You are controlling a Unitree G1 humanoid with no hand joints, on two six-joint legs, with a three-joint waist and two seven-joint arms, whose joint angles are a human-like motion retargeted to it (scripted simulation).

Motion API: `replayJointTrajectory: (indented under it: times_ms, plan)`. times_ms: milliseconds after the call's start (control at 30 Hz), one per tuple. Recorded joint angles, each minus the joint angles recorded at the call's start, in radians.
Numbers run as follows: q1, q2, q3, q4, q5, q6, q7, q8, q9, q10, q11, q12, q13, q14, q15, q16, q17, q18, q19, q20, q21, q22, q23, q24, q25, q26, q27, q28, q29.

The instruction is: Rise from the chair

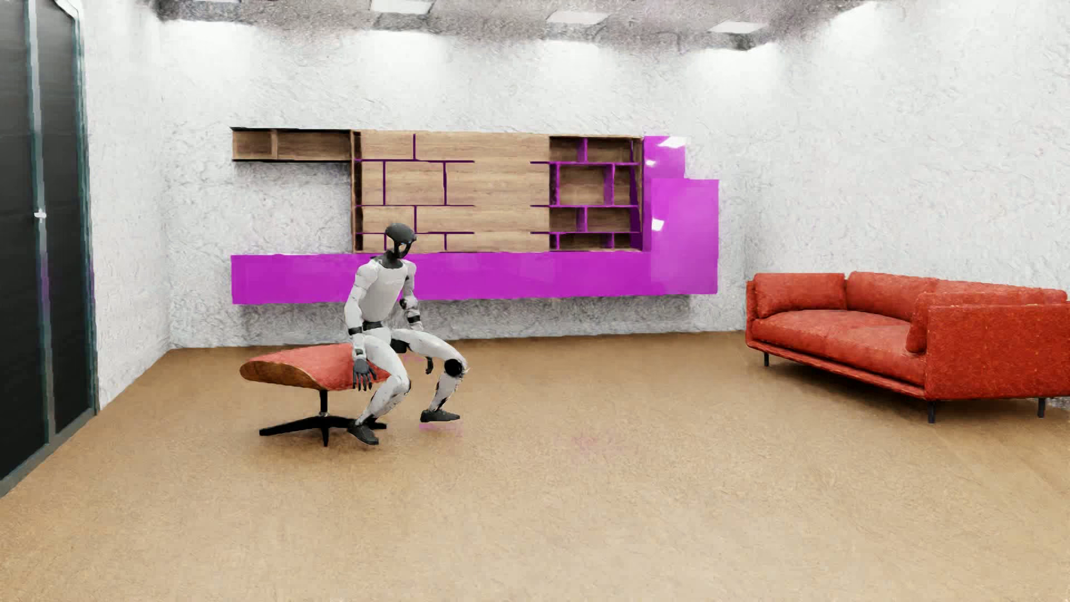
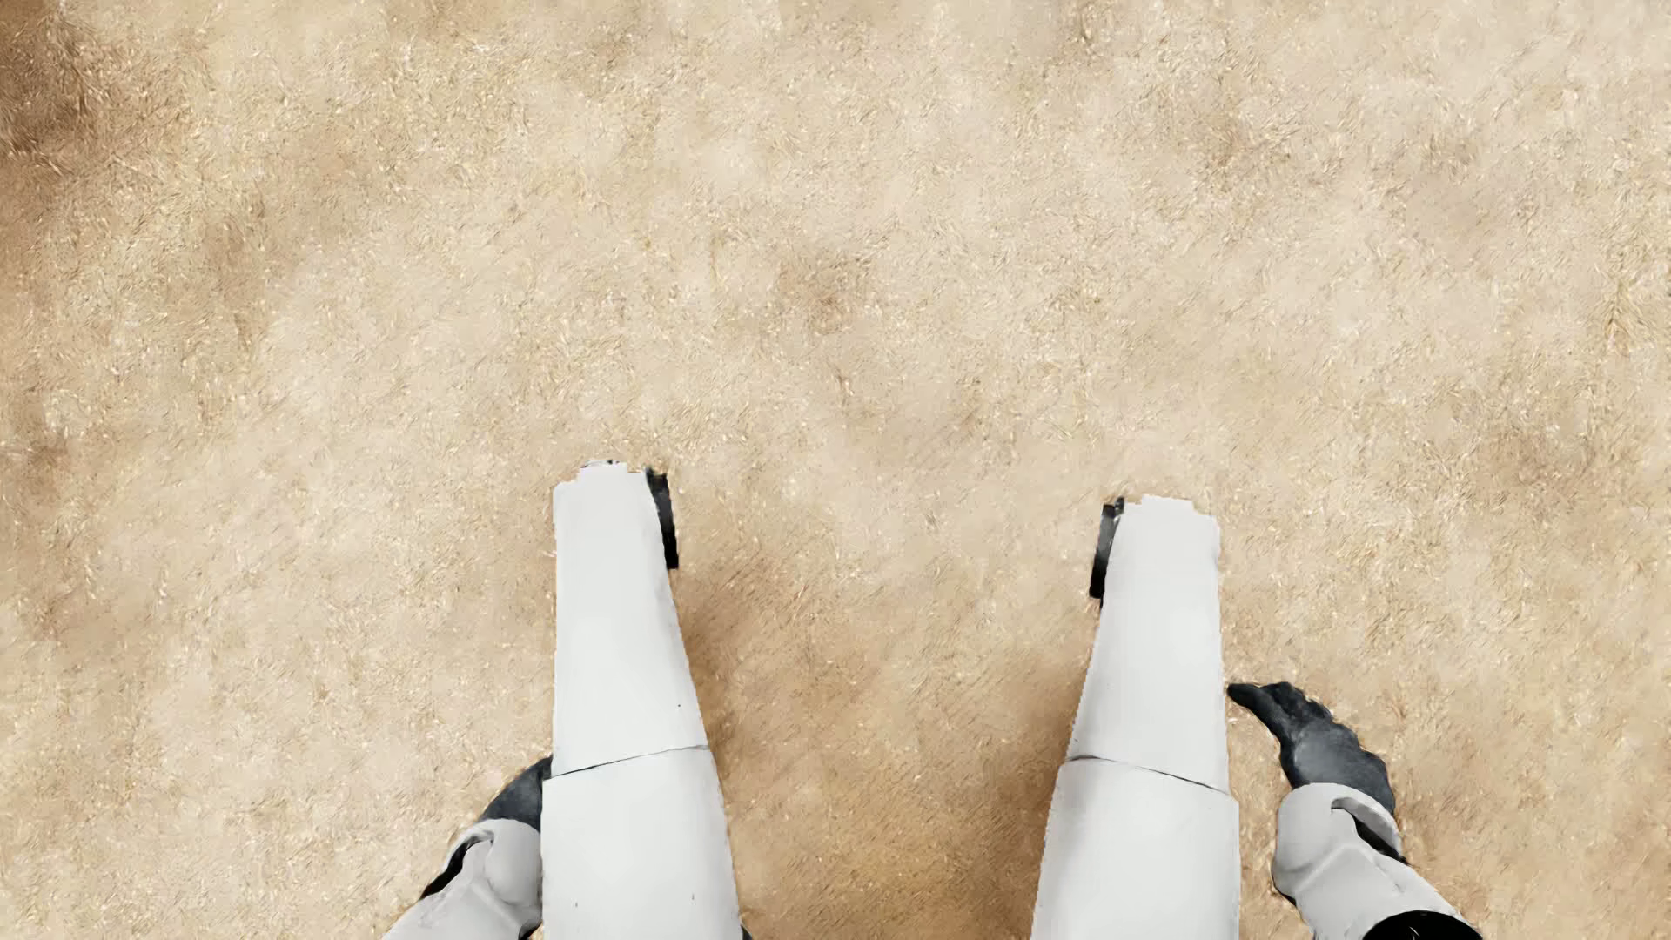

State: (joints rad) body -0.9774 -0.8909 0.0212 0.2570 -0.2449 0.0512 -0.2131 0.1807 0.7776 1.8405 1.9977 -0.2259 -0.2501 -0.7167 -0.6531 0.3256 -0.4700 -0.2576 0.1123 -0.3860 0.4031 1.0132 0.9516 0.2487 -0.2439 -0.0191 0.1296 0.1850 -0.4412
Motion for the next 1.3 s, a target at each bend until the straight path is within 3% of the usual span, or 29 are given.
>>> replayJointTrajectory:
  times_ms: [33,67,100,200,300,333,400,433,600,733,800,867,900,967,1000,1033,1067,1100,1133,1200,1267,1300]
  plan:
    - [0.015,0.007,-0.006,0.009,-0.002,-0.001,0.004,-0.005,-0.01,-0.004,0.001,0.003,-0.017,-0.007,-0.007,-0.017,0.023,-0.005,-0.005,0.006,0.019,0.034,0.053,-0.024,0.01,-0.051,-0.009,0.008,0.011]
    - [0.02,0.008,-0.006,0.015,-0.003,-0.005,0.003,-0.004,-0.022,-0.003,0.002,-0.006,-0.022,-0.013,-0.011,-0.044,0.036,-0.007,-0.004,0.031,0.022,0.072,0.076,-0.093,0.02,-0.03,-0.006,0.027,0.019]
    - [0.03,0.019,-0.003,0.026,0.001,-0.006,0.0,-0.012,-0.026,0.0,-0.002,-0.003,-0.022,-0.008,-0.012,-0.056,0.046,-0.041,-0.01,0.039,0.022,0.087,0.085,-0.116,0.026,-0.016,-0.005,0.071,0.019]
    - [0.067,0.048,-0.007,0.025,0.009,-0.011,0.004,-0.018,-0.024,0.0,-0.005,-0.003,-0.017,-0.009,0.003,-0.034,0.074,-0.029,-0.006,0.028,0.027,0.088,0.115,-0.108,0.03,-0.015,0.017,0.086,-0.008]
    - [0.093,0.07,-0.013,0.015,0.032,-0.003,0.004,-0.01,-0.024,-0.002,-0.007,0.009,-0.005,-0.006,-0.002,-0.026,0.085,-0.018,-0.018,0.007,0.03,0.049,0.13,-0.022,0.015,-0.002,0.001,0.061,0.0]
    - [0.105,0.072,-0.015,0.01,0.04,0.002,0.006,-0.009,-0.016,-0.011,-0.009,0.002,-0.007,-0.023,0.002,-0.03,0.083,0.024,-0.011,0.008,0.031,0.053,0.131,-0.016,0.017,0.009,0.006,0.064,0.004]
    - [0.107,0.074,-0.017,0.002,0.053,0.012,0.007,-0.006,-0.006,-0.008,-0.021,0.0,0.001,-0.023,0.04,-0.034,0.078,0.035,-0.004,0.006,0.031,0.056,0.129,-0.022,0.02,0.013,0.007,0.062,0.0]
    - [0.098,0.062,-0.015,0.0,0.055,0.015,0.006,-0.002,-0.002,-0.001,-0.022,-0.002,0.002,-0.006,0.046,-0.035,0.071,0.011,0.009,0.004,0.018,0.054,0.125,-0.023,0.026,0.003,-0.007,0.046,0.011]
    - [0.056,0.027,-0.007,0.001,0.059,0.028,0.001,-0.012,0.021,0.002,-0.039,-0.014,0.025,-0.006,0.075,-0.027,0.051,0.002,0.01,0.003,-0.016,0.049,0.106,-0.018,0.024,-0.015,-0.036,0.029,0.028]
    - [-0.014,-0.045,-0.004,-0.004,0.053,0.021,-0.007,0.003,0.027,0.008,-0.035,-0.022,0.026,-0.017,0.073,-0.005,0.056,0.006,0.016,0.009,-0.043,0.021,0.092,-0.008,0.029,-0.021,-0.031,0.013,0.009]
    - [-0.066,-0.098,-0.005,-0.015,0.061,0.023,-0.018,0.01,0.026,0.0,-0.046,-0.034,0.031,-0.011,0.077,0.003,0.051,0.014,0.011,0.009,-0.047,0.006,0.067,-0.006,0.006,-0.009,-0.009,0.001,0.05]
    - [-0.096,-0.131,-0.009,-0.024,0.063,0.022,-0.016,0.011,0.01,-0.034,-0.075,-0.048,0.034,-0.012,0.066,0.012,0.057,0.027,0.013,-0.004,-0.05,0.015,0.074,-0.009,-0.004,-0.009,0.022,0.012,0.013]
    - [-0.091,-0.132,-0.006,-0.035,0.057,0.016,-0.007,0.009,-0.002,-0.066,-0.099,-0.06,0.037,-0.008,0.065,0.012,0.057,0.04,0.003,-0.02,-0.06,0.031,0.078,-0.015,0.012,-0.018,-0.021,-0.013,0.045]
    - [-0.075,-0.118,-0.009,-0.047,0.048,0.015,0.0,0.004,-0.049,-0.134,-0.16,-0.074,0.056,0.01,0.059,0.013,0.065,0.021,-0.01,-0.036,-0.062,0.037,0.117,-0.039,0.019,-0.019,0.01,0.004,-0.003]
    - [-0.033,-0.09,-0.008,-0.044,0.057,0.005,0.016,-0.005,-0.059,-0.193,-0.216,-0.083,0.068,0.016,0.07,0.023,0.064,0.031,-0.031,-0.037,-0.048,0.026,0.114,-0.014,0.033,-0.005,-0.006,0.003,0.012]
    - [0.016,-0.051,-0.008,-0.055,0.066,-0.006,0.046,-0.026,-0.077,-0.265,-0.287,-0.097,0.073,0.024,0.09,0.03,0.069,0.06,-0.068,-0.043,-0.045,0.017,0.123,-0.034,0.049,-0.019,-0.005,0.005,0.009]
    - [0.074,-0.001,-0.013,-0.073,0.056,-0.013,0.063,-0.032,-0.096,-0.34,-0.347,-0.092,0.079,0.042,0.094,0.031,0.079,0.072,-0.06,-0.041,-0.054,0.008,0.14,-0.011,0.051,-0.018,-0.001,-0.01,0.011]
    - [0.129,0.046,-0.015,-0.094,0.056,-0.021,0.075,-0.044,-0.126,-0.433,-0.427,-0.095,0.087,0.052,0.111,0.036,0.087,0.118,-0.064,-0.05,-0.049,-0.004,0.148,-0.037,0.058,-0.039,0.015,0.008,-0.01]
    - [0.194,0.099,-0.015,-0.106,0.062,-0.027,0.078,-0.052,-0.157,-0.533,-0.514,-0.09,0.096,0.087,0.127,0.037,0.09,0.134,-0.063,-0.054,-0.049,-0.008,0.149,-0.031,0.056,-0.042,0.002,0.006,-0.003]
    - [0.365,0.25,-0.019,-0.136,0.077,-0.048,0.106,-0.089,-0.222,-0.749,-0.71,-0.041,0.12,0.156,0.167,0.054,0.096,0.195,-0.091,-0.038,-0.016,-0.03,0.161,-0.023,0.054,-0.062,0.029,-0.011,0.008]
    - [0.513,0.398,0.0,-0.142,0.119,-0.041,0.099,-0.106,-0.3,-0.912,-0.905,0.024,0.12,0.221,0.202,0.042,0.095,0.241,-0.108,-0.012,0.029,-0.025,0.197,-0.01,0.06,-0.077,0.009,-0.026,0.036]
    - [0.565,0.508,0.002,-0.151,0.118,-0.054,0.057,-0.125,-0.318,-0.917,-1.001,0.061,0.11,0.277,0.21,0.04,0.116,0.212,-0.11,-0.022,0.042,-0.013,0.218,-0.013,0.068,-0.08,0.004,-0.024,0.05]
